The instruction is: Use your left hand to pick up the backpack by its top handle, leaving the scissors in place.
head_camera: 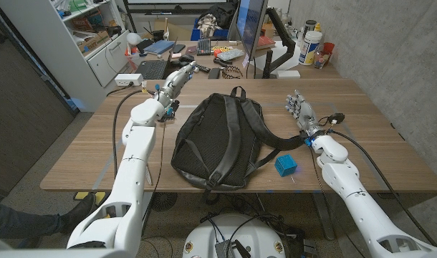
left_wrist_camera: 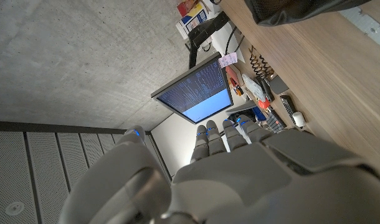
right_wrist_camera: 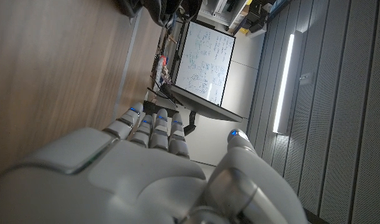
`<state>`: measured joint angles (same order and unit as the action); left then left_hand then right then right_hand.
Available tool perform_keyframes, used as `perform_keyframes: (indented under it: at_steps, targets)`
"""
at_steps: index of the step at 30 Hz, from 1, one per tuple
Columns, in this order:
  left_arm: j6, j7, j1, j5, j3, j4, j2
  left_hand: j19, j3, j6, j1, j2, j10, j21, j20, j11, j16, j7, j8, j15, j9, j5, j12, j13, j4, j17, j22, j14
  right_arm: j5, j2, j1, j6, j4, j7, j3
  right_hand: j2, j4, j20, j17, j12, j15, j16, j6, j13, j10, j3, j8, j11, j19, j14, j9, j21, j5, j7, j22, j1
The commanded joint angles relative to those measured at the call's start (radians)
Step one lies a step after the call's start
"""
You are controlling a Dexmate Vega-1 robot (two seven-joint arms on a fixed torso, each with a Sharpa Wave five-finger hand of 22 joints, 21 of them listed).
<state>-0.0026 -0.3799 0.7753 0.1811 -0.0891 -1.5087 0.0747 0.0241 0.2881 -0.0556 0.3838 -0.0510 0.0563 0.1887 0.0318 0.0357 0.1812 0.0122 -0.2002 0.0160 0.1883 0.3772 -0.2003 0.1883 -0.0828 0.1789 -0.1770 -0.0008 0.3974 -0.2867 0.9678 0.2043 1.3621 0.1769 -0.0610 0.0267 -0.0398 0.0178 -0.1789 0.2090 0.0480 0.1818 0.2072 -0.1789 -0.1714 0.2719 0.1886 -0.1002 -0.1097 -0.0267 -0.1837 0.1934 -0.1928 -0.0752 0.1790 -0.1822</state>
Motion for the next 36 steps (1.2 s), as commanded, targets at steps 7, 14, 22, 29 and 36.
perform_keyframes:
  at_steps: [7, 14, 22, 29, 36]
  targets:
    - [0.016, 0.07, -0.009, 0.078, 0.082, -0.043, 0.051, 0.009, 0.003, -0.004, 0.021, 0.002, 0.01, 0.007, 0.031, -0.001, 0.007, 0.002, -0.005, -0.002, 0.003, -0.004, -0.004, 0.003, 0.008, 0.004, -0.003, 0.005, -0.007, 0.007, 0.018, 0.017, 0.01, -0.016, 0.007, 0.007, -0.001, -0.002, -0.002, 0.004, 0.006, 0.005, 0.01, -0.005, -0.011, -0.003, 0.006, -0.002, -0.004, -0.008, -0.002, 0.006, -0.001, 0.002, 0.005, -0.002]
    - [0.017, 0.08, -0.014, 0.077, 0.096, -0.052, 0.064, 0.01, 0.003, -0.006, 0.024, 0.004, 0.012, 0.007, 0.03, -0.003, 0.008, 0.0, -0.005, -0.002, 0.003, -0.006, -0.005, 0.003, 0.009, 0.004, -0.004, 0.007, 0.0, 0.007, 0.026, 0.014, 0.021, -0.016, 0.012, 0.007, -0.001, -0.003, -0.002, 0.004, 0.006, 0.005, 0.011, -0.005, -0.011, -0.004, 0.006, -0.002, -0.005, -0.009, -0.002, 0.006, -0.001, 0.002, 0.005, -0.001]
    - [0.021, 0.09, -0.027, 0.085, 0.116, -0.054, 0.077, 0.011, 0.003, -0.009, 0.028, 0.005, 0.014, 0.008, 0.029, -0.002, 0.008, 0.0, -0.006, -0.001, 0.004, -0.009, -0.006, 0.004, 0.011, 0.004, -0.004, 0.009, -0.002, 0.003, 0.032, 0.01, 0.035, -0.02, 0.014, 0.007, -0.001, -0.003, -0.003, 0.005, 0.003, 0.006, 0.012, -0.005, -0.014, -0.005, 0.006, -0.002, -0.008, -0.012, -0.002, 0.007, -0.001, 0.004, 0.005, -0.001]
    - [0.034, 0.099, -0.045, 0.111, 0.146, -0.05, 0.097, 0.013, 0.003, -0.009, 0.032, 0.006, 0.014, 0.008, 0.023, 0.0, 0.008, -0.002, -0.006, 0.0, 0.004, -0.011, -0.006, 0.004, 0.013, 0.004, -0.004, 0.011, 0.0, 0.008, 0.026, 0.011, 0.028, -0.018, 0.012, 0.007, -0.001, -0.004, -0.003, 0.006, 0.003, 0.006, 0.013, -0.005, -0.015, -0.006, 0.006, -0.001, -0.009, -0.013, -0.002, 0.008, -0.001, 0.004, 0.005, 0.0]
    - [0.04, 0.114, -0.067, 0.139, 0.177, -0.043, 0.119, 0.018, 0.002, -0.004, 0.047, 0.004, 0.007, 0.008, -0.016, -0.005, 0.007, -0.009, -0.003, -0.012, 0.004, -0.016, -0.003, 0.004, 0.022, 0.004, -0.004, 0.008, 0.0, 0.016, 0.019, 0.024, 0.012, -0.017, 0.01, 0.008, -0.002, -0.005, -0.002, 0.006, -0.002, 0.008, 0.016, -0.005, -0.018, -0.007, 0.007, 0.004, -0.011, -0.02, -0.002, 0.009, -0.002, 0.008, 0.005, 0.0]
